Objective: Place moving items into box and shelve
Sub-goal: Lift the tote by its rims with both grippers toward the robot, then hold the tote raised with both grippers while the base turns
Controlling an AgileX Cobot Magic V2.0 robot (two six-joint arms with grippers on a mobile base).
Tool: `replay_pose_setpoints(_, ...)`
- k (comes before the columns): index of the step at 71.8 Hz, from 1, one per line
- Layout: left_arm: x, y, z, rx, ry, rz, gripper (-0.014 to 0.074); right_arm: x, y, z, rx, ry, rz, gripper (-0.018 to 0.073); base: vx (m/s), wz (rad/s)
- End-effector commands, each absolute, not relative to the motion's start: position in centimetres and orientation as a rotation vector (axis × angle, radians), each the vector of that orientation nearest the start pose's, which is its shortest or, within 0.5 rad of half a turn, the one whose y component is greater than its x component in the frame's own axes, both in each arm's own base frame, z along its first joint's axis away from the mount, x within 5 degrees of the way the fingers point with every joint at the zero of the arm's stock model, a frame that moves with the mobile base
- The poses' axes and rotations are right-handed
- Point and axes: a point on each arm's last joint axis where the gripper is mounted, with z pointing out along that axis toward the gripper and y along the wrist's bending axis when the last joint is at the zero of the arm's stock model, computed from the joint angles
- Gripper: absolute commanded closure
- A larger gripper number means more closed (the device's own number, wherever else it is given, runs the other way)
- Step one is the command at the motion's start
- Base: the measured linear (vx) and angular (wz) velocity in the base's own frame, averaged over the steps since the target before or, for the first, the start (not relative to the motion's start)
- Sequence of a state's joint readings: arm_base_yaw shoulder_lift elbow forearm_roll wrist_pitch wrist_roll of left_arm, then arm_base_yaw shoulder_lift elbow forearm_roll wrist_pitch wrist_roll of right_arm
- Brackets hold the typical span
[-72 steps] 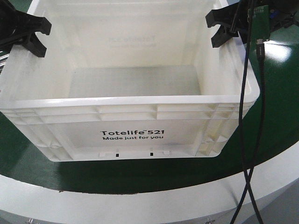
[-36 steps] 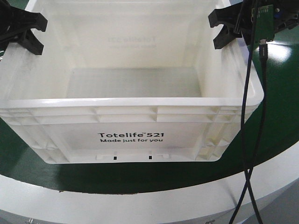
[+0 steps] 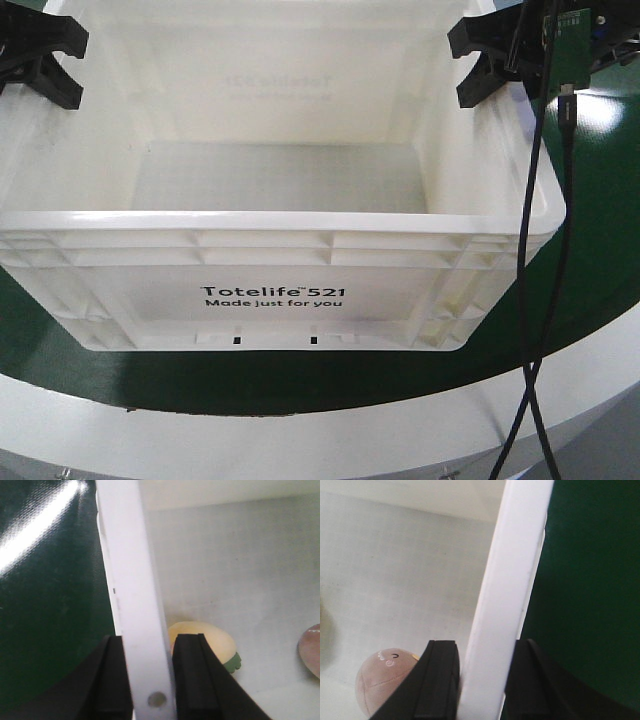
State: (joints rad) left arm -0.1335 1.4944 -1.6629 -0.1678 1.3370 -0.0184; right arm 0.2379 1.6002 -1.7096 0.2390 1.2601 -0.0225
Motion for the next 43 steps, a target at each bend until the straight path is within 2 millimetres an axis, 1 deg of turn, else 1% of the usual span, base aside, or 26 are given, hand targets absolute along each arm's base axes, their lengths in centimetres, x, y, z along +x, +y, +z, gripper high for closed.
replay_pose_setpoints(1, 27.64, -7.59, 44.84, 0.172, 2.462, -0.566, 0.06, 29.65, 12.09, 43.91, -0.351, 2.412, 0.725, 0.0563, 0.0, 0.0)
replay_pose_setpoints(18, 27.59, -7.77, 44.91, 0.173, 2.458, -0.595, 0.06, 29.6, 12.09, 43.87, -0.354, 2.418, 0.726, 0.0563, 0.0, 0.0)
replay_pose_setpoints(43, 27.62, -7.77, 44.88, 0.179, 2.458, -0.593, 0.0597, 29.63, 12.1, 43.9, -0.353, 2.414, 0.727, 0.0563, 0.0, 0.0)
